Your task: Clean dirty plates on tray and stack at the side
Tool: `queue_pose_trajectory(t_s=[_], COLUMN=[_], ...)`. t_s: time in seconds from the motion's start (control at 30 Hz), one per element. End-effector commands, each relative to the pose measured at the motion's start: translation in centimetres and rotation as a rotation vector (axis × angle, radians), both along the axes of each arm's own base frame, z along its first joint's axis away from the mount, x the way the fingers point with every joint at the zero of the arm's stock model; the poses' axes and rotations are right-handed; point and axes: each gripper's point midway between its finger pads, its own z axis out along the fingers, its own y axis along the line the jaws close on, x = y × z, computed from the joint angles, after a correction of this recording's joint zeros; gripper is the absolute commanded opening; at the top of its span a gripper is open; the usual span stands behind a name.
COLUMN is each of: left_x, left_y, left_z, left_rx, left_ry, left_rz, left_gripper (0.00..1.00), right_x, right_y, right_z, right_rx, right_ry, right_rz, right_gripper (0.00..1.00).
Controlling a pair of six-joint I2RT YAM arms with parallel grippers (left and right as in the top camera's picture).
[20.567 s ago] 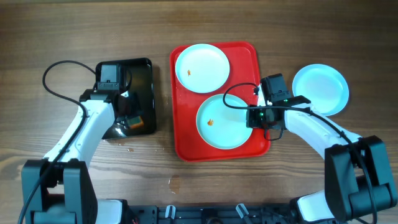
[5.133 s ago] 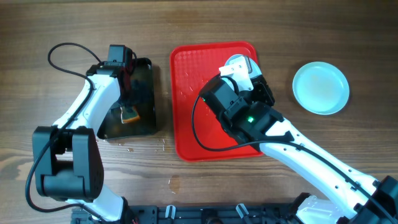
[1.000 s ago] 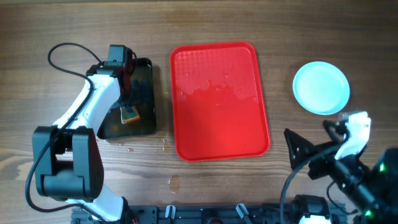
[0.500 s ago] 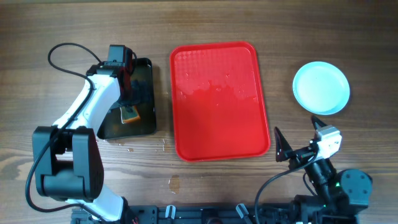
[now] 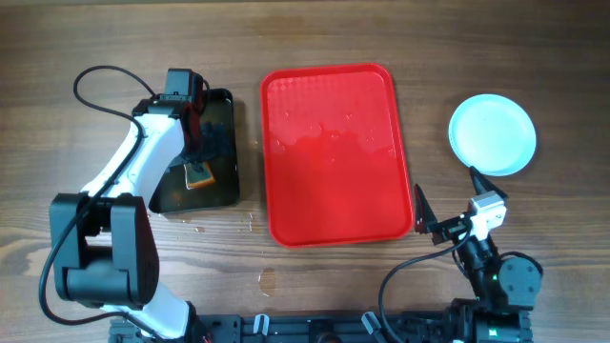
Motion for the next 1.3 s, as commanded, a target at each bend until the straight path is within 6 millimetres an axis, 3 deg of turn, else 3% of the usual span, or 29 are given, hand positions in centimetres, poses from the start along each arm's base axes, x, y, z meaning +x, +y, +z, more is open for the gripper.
queue_pose_trajectory(t_s=[0.0,0.5,0.57,0.67,0.7,0.77,0.8,1.0,1.13,1.27], left_x=[0.0,0.0,-0.1,-0.9,-1.6,-2.7,-3.9,-6.0,-7.6,-10.2], left_y=[0.1,0.1,-0.3,-1.9,-3.0,-4.2,-4.9,-3.2,-2.4,-1.5], left_z=[0.4,0.4,1.3,4.4,6.8,9.5,12.0,19.9,23.3,23.4], left_rx=[-0.002,-0.002,-0.004,-0.015,-0.026,-0.043,-0.057,-0.079,-0.149,-0.172], left_ry=[-0.013,-0.013,-0.037,-0.131,-0.203,-0.292,-0.377,-0.77,-1.045,-1.219], left_rz=[0.002,0.002,-0.011,-0.059,-0.094,-0.133,-0.163,-0.136,-0.128,-0.12], left_gripper=[1.0,1.0,1.0,1.0,1.0,1.0,1.0,1.0,1.0,1.0], right_x=[0.0,0.1,0.1,0.1,0.1,0.1,0.1,0.1,0.1,0.1], right_y=[-0.2,-0.2,-0.2,-0.2,-0.2,-0.2,-0.2,-0.2,-0.2,-0.2], right_z=[-0.2,-0.3,-0.3,-0.3,-0.3,-0.3,-0.3,-0.3,-0.3,-0.3], right_rx=[-0.008,-0.009,-0.009,-0.009,-0.009,-0.008,-0.008,-0.009,-0.008,-0.009], right_ry=[-0.008,-0.007,-0.007,-0.007,-0.007,-0.007,-0.007,-0.007,-0.007,-0.007], right_rz=[-0.013,-0.013,-0.013,-0.013,-0.013,-0.013,-0.013,-0.013,-0.013,-0.013], right_gripper=[1.0,1.0,1.0,1.0,1.0,1.0,1.0,1.0,1.0,1.0])
